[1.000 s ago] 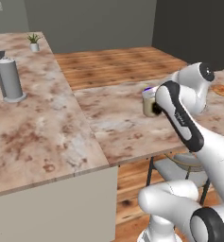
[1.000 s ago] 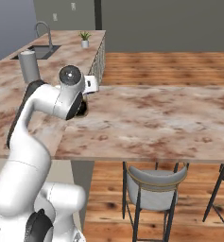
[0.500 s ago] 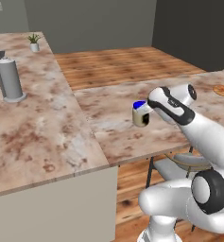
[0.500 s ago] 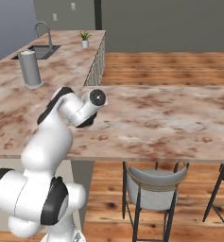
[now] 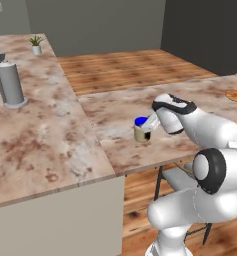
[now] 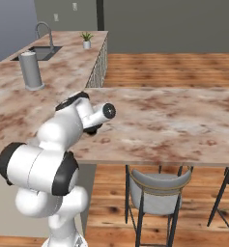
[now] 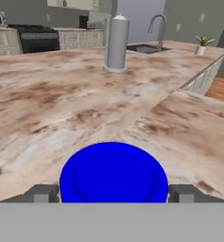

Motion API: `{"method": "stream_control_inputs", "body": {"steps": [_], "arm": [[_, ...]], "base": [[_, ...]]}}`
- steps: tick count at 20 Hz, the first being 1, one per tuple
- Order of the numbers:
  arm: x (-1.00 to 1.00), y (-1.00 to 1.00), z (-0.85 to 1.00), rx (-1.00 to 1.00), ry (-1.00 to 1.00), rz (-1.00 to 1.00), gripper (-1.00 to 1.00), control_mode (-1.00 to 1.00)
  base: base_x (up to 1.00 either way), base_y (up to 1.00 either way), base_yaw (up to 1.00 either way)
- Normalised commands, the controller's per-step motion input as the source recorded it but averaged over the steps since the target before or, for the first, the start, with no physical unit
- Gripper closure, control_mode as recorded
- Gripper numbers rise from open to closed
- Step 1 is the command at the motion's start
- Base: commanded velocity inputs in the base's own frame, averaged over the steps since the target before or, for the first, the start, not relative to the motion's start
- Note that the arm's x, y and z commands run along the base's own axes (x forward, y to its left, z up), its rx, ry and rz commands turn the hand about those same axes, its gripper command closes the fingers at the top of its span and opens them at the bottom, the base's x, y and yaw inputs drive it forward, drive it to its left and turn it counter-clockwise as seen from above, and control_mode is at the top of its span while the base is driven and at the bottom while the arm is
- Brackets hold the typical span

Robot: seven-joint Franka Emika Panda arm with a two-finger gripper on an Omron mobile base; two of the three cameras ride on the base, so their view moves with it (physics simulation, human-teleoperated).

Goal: Move the mayonnaise and condiment bottle from the cabinet to the dining counter.

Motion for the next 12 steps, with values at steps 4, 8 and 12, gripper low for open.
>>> {"method": "stream_control_inputs", "body": {"steps": [4, 8, 12], "arm": [[0.26, 0.06, -0.6, -0.03, 0.0, 0.13, 1.0, -1.0], [0.21, 0.15, -0.54, -0.06, 0.0, 0.11, 1.0, -1.0], [0.14, 0.15, -0.43, -0.06, 0.0, 0.1, 1.0, -1.0]], "base": [[0.0, 0.0, 0.0], [0.0, 0.0, 0.0], [0.0, 0.0, 0.0]]}}
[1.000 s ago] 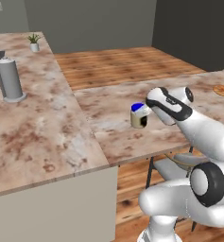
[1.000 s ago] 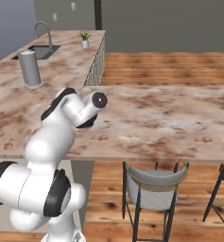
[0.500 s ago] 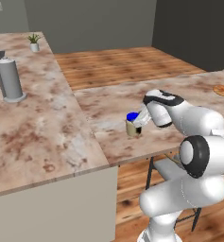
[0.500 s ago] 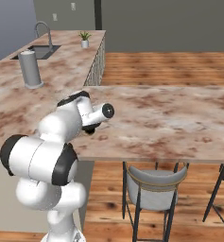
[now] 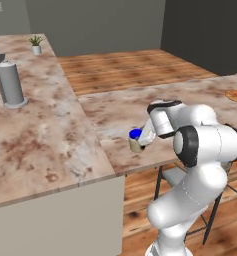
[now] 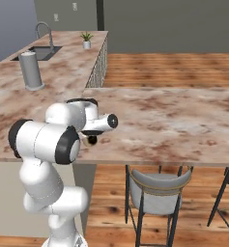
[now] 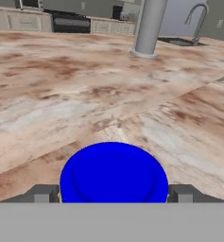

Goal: Move the mayonnaise and condiment bottle from the cabinet to the dining counter.

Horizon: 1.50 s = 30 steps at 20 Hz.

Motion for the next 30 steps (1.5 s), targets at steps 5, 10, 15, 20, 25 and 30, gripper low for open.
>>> {"method": "stream_control_inputs", "body": {"steps": [5, 10, 15, 20, 25, 30], "arm": [[0.07, 0.13, -0.27, -0.05, 0.0, 0.07, -1.0, -1.0], [0.2, 0.0, -0.06, -0.01, 0.0, 0.04, -1.0, -1.0], [0.03, -0.07, 0.4, 0.0, 0.0, 0.01, -1.0, -1.0], [-0.14, -0.16, 0.91, 0.0, 0.0, 0.0, -1.0, -1.0], [-0.29, 0.0, 1.0, -0.06, 0.0, -0.01, -1.0, -1.0], [-0.59, 0.04, 1.0, -0.1, 0.01, -0.14, -1.0, -1.0]], "base": [[0.0, 0.0, 0.0], [0.0, 0.0, 0.0], [0.0, 0.0, 0.0], [0.0, 0.0, 0.0], [0.0, 0.0, 0.0], [0.0, 0.0, 0.0]]}}
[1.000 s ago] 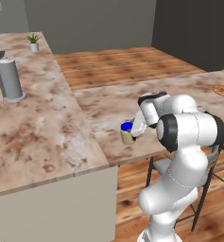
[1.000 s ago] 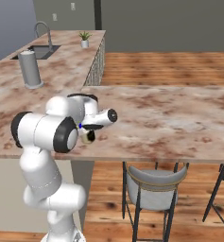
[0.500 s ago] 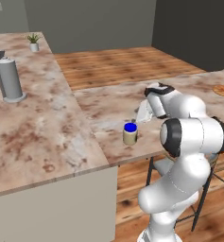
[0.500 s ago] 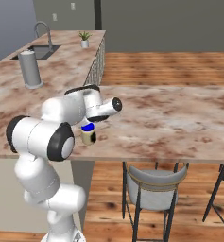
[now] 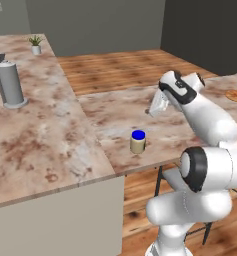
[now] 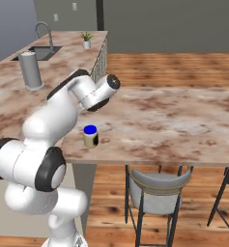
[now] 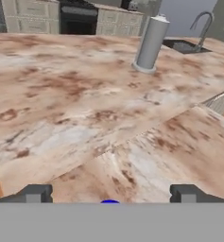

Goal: Move the mayonnaise and condiment bottle from the cabinet to the dining counter.

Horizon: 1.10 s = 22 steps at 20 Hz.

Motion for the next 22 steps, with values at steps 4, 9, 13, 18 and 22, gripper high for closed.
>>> {"method": "stream_control_inputs", "body": {"steps": [4, 9, 13, 18, 22], "arm": [[-0.81, 0.12, 1.0, -0.06, 0.0, -0.22, -1.0, -1.0], [-0.85, 0.12, 0.96, -0.05, 0.0, -0.31, -1.0, -1.0], [-0.94, 0.01, 0.8, -0.02, 0.0, -0.29, -1.0, -1.0], [-0.82, 0.0, 0.56, 0.0, -0.06, -0.22, -1.0, -1.0], [-0.64, 0.0, 0.49, 0.0, -0.06, -0.21, -1.0, -1.0]], "base": [[0.0, 0.0, 0.0], [0.0, 0.0, 0.0], [0.0, 0.0, 0.0], [0.0, 0.0, 0.0], [0.0, 0.0, 0.0]]}}
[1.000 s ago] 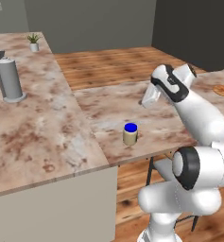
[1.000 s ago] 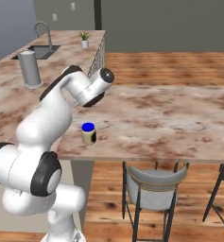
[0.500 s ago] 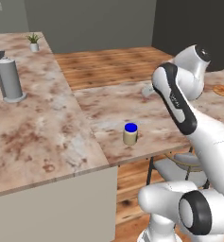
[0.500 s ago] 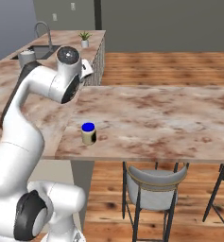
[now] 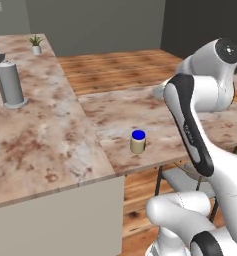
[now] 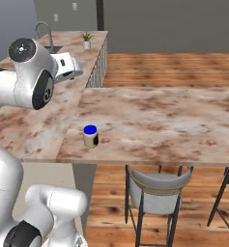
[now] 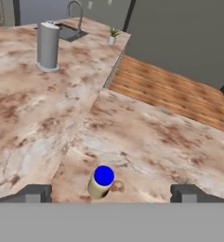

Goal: Move the mayonnaise and condiment bottle from the cabinet to the dining counter.

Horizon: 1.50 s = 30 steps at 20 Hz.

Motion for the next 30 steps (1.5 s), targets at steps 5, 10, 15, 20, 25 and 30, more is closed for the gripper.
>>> {"method": "stream_control_inputs", "body": {"steps": [5, 10, 15, 20, 25, 30], "arm": [[-0.5, 0.0, 0.08, 0.0, -0.05, -0.09, -1.0, 1.0], [0.0, 0.0, 0.0, 0.0, 0.0, 0.0, -1.0, 1.0], [0.0, 0.0, 0.0, 0.0, 0.0, 0.0, -1.0, 1.0], [0.0, 0.0, 0.0, 0.0, 0.0, 0.0, -1.0, 1.0], [0.0, 0.0, 0.0, 0.0, 0.0, 0.0, -1.0, 1.0], [0.0, 0.0, 0.0, 0.0, 0.0, 0.0, -1.0, 1.0]], "base": [[-0.16, 0.0, -0.01], [-0.94, 0.22, 0.0], [-0.93, 0.79, 0.11], [-0.59, 1.0, 0.37], [-0.31, 1.0, 0.61], [0.0, 0.85, 0.78]]}}
